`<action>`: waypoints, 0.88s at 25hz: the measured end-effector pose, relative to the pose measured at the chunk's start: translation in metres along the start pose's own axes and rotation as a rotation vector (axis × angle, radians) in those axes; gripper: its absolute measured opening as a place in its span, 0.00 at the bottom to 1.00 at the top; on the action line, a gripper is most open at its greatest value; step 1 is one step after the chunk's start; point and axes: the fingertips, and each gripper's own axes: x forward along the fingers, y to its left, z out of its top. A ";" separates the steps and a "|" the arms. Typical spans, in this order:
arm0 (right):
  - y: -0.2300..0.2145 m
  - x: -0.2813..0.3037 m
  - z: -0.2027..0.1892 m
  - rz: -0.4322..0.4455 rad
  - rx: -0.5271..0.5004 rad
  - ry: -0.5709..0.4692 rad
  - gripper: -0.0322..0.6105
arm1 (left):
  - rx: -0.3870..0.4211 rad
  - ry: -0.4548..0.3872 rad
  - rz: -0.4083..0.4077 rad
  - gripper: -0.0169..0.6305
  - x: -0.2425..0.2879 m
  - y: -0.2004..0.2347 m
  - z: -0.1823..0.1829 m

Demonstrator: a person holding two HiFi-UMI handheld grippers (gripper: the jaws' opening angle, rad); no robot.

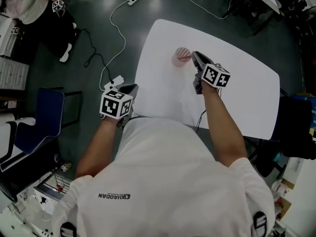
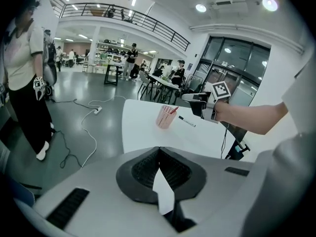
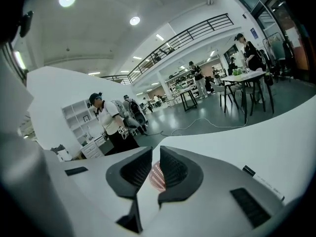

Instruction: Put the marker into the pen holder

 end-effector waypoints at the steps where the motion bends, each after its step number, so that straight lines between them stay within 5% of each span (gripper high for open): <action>1: 0.002 -0.005 0.000 0.005 0.010 -0.005 0.15 | 0.007 0.002 -0.002 0.07 0.001 -0.001 0.001; 12: 0.019 -0.086 -0.041 0.032 0.114 0.011 0.11 | 0.077 0.025 -0.034 0.07 0.021 -0.026 0.010; 22: -0.024 -0.154 -0.093 -0.064 0.100 0.065 0.11 | 0.156 0.076 -0.086 0.07 0.055 -0.065 0.016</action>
